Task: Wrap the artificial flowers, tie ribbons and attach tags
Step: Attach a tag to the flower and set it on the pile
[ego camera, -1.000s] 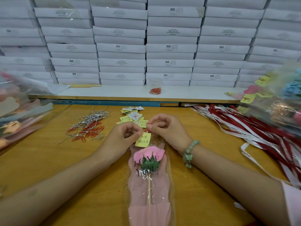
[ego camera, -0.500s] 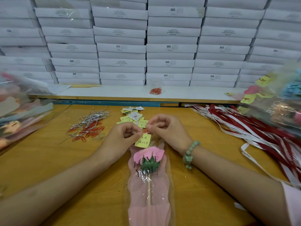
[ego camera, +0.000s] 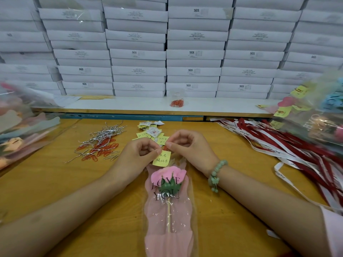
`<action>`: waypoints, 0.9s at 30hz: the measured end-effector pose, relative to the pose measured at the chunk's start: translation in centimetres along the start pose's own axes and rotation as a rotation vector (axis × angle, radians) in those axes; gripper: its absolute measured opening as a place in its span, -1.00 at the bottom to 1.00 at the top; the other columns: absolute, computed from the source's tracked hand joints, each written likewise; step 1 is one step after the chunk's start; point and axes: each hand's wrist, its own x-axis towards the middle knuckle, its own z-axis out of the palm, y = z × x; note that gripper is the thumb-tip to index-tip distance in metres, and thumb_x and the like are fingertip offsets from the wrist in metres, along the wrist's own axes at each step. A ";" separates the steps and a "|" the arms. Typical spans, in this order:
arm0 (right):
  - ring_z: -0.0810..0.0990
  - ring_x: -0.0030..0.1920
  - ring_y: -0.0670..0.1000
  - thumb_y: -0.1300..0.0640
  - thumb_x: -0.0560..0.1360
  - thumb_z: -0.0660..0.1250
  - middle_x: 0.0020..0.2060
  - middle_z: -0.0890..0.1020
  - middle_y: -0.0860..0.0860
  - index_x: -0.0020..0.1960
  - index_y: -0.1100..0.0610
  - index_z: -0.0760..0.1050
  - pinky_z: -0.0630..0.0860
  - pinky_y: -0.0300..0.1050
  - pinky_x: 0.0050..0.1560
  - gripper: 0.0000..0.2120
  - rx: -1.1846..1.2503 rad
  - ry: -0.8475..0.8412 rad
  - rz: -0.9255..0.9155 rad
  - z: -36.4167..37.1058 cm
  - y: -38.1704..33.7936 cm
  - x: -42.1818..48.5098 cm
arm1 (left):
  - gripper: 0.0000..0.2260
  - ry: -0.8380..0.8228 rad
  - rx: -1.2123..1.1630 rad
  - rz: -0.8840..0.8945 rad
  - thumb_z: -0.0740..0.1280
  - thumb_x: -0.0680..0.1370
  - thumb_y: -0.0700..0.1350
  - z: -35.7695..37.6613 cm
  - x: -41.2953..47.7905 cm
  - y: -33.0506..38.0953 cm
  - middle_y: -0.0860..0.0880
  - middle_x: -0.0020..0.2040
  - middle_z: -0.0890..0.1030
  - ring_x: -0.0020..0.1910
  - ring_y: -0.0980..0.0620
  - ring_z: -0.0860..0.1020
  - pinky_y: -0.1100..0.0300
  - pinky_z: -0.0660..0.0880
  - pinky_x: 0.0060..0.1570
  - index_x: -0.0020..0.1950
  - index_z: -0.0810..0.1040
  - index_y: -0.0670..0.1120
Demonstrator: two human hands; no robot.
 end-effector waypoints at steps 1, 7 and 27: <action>0.68 -0.21 -0.04 0.23 0.46 0.44 -0.26 0.71 0.01 -0.14 0.13 0.61 0.60 -0.18 -0.14 -0.97 0.007 0.005 0.007 0.0 0.0 0.0 | -0.95 -0.002 0.002 0.001 0.40 0.54 -0.18 0.0 0.0 0.0 0.04 -0.31 0.62 -0.41 0.24 0.54 0.38 0.45 -0.45 -0.13 0.63 -0.09; 0.70 -0.23 0.01 0.24 0.47 0.43 -0.24 0.72 0.09 -0.09 0.22 0.60 0.60 -0.21 -0.17 -0.95 0.073 0.029 0.045 -0.1 -0.1 0.0 | -0.94 -0.009 -0.002 0.014 0.43 0.50 -0.20 0.1 0.0 0.1 0.02 -0.30 0.65 -0.34 0.17 0.59 0.40 0.47 -0.36 -0.16 0.65 -0.07; 0.67 -0.23 -0.09 0.21 0.48 0.43 -0.28 0.71 0.02 -0.15 0.10 0.62 0.57 -0.26 -0.13 -0.95 -0.004 -0.012 0.000 0.2 -0.3 -0.1 | -0.93 -0.030 0.034 0.057 0.35 0.56 -0.24 0.2 -0.1 0.2 -0.04 -0.30 0.54 -0.34 0.16 0.50 0.39 0.42 -0.34 -0.11 0.58 -0.17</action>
